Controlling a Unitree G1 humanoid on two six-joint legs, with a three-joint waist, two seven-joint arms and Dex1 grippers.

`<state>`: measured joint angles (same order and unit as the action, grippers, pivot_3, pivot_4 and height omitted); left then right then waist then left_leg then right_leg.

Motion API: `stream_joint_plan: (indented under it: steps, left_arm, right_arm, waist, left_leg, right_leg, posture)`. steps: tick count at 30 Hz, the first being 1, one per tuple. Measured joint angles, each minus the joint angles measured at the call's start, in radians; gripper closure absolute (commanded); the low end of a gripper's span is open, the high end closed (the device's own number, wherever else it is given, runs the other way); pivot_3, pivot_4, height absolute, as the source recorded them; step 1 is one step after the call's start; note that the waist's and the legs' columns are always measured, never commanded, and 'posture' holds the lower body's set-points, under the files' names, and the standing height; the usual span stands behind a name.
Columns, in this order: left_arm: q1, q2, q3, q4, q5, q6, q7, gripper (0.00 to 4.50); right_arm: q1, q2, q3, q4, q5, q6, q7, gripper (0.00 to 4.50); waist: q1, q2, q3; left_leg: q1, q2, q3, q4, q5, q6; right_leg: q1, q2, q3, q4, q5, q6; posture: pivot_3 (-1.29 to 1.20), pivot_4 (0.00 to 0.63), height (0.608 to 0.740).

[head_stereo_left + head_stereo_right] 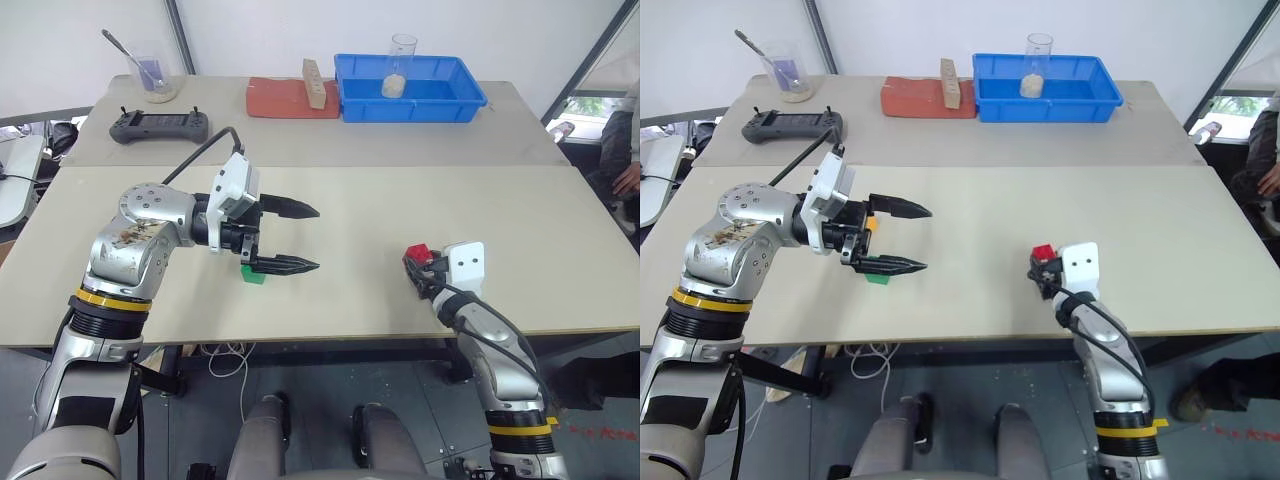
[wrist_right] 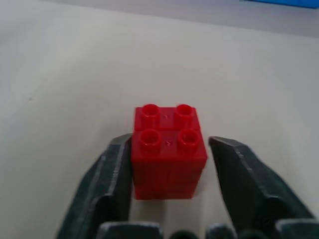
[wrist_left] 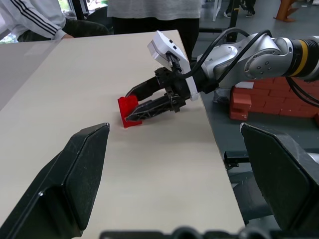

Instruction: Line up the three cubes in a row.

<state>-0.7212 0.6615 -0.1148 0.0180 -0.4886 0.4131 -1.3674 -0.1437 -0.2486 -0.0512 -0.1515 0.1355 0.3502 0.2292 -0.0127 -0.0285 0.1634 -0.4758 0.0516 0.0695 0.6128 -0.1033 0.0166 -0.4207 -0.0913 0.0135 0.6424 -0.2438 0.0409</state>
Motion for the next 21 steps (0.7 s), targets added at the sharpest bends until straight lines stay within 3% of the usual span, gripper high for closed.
stream_joint_plan:
  steps: [1,9,15,21]
  left_arm:
    - [0.001,0.0,0.001,-0.001,0.0,0.001,0.002,0.0]
    - [0.045,0.022,0.022,-0.01,-0.001,0.003,0.021,0.0]
    - [0.204,0.014,0.094,-0.074,0.003,-0.062,0.094,0.0]
    - [0.481,0.0,0.195,-0.266,0.005,-0.063,0.257,0.0]
  right_arm:
    - [0.0,0.001,0.001,0.001,0.002,-0.003,0.006,3.07]
    - [-0.007,-0.051,0.01,-0.02,0.045,0.005,0.126,3.07]
    - [-0.319,-0.239,0.127,0.14,0.147,-0.033,0.626,3.07]
    - [-0.576,-0.179,0.24,0.606,0.119,-0.238,0.971,3.07]
  waist:
    - [0.0,0.0,0.0]
    - [0.0,0.0,0.0]
    - [-0.012,0.001,0.001]
    - [-0.009,0.001,0.001]
  left_leg:
    - [0.0,0.0,0.0,0.0,0.0,0.0]
    - [0.0,0.0,0.0,0.0,0.0,0.0]
    - [0.002,0.001,-0.001,0.0,0.0,0.0]
    - [0.001,0.001,-0.001,-0.001,0.0,0.0]
  right_leg:
    - [0.0,0.0,0.0,0.0,0.0,0.0]
    - [0.0,0.0,0.0,0.0,0.0,0.0]
    - [0.0,0.002,0.0,0.001,0.0,-0.001]
    - [0.0,0.002,0.001,0.001,0.0,-0.001]
  posture:
    - [0.0,0.15,0.74]
    - [0.0,0.15,0.74]
    - [0.0,0.15,0.74]
    - [0.0,0.15,0.74]
